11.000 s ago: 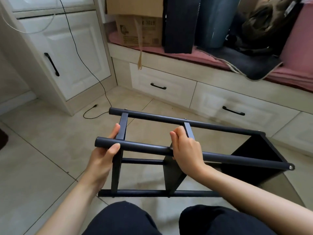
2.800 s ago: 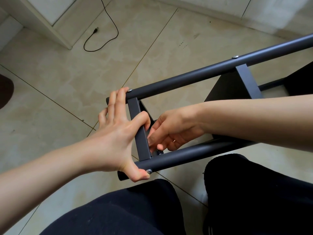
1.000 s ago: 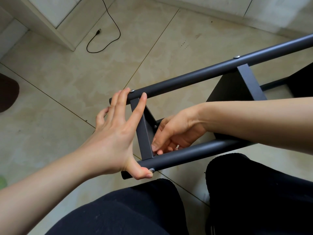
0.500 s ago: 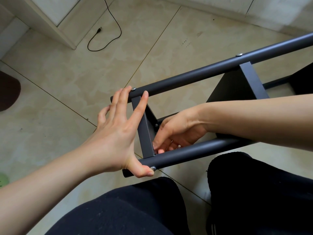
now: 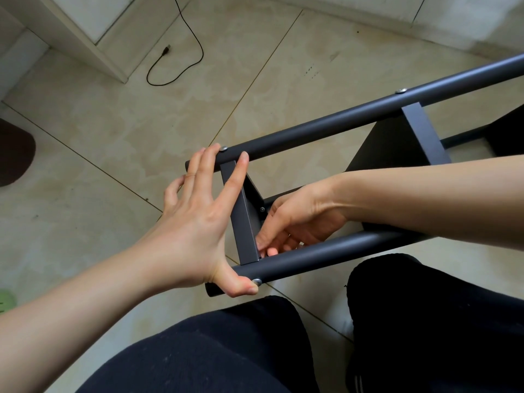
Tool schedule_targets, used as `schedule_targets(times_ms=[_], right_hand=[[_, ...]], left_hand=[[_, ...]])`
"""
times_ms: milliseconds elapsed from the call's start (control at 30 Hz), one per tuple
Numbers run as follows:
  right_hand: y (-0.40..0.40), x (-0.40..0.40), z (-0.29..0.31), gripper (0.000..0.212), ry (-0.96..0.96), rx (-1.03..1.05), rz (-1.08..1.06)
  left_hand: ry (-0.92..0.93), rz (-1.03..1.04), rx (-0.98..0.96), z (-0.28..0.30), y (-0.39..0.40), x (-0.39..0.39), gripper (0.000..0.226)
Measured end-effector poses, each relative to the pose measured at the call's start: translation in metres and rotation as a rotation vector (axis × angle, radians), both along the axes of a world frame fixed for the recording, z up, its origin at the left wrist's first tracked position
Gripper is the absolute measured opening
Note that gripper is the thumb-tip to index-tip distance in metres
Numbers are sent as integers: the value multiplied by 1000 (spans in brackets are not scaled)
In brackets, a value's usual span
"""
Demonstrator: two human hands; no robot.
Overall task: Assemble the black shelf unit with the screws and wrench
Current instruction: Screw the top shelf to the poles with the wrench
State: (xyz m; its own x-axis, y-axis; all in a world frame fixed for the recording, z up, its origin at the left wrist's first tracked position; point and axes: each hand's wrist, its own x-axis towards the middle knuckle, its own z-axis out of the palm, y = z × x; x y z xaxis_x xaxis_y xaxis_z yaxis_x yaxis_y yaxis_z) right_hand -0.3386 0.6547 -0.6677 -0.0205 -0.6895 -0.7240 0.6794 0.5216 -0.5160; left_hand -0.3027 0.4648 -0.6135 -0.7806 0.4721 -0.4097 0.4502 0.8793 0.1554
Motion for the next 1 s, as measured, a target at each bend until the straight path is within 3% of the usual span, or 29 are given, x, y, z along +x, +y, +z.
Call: schedule_targets(times_ms=[200,367,633,1000], right_hand=[[-7,3,0,12,32,20,-14],[5,-1,4,20,-8,-12,35],[-7,5,1,13,59,19,-18],[2,2,2,19,65,-5,11]], left_hand=[[4,-5,-9,0,-1,0,161],[5,-7,-3,-1,-1,0,161],[19,-12,-7,-1,0,0,160],[30,-14,13,-4,-1,1,160]])
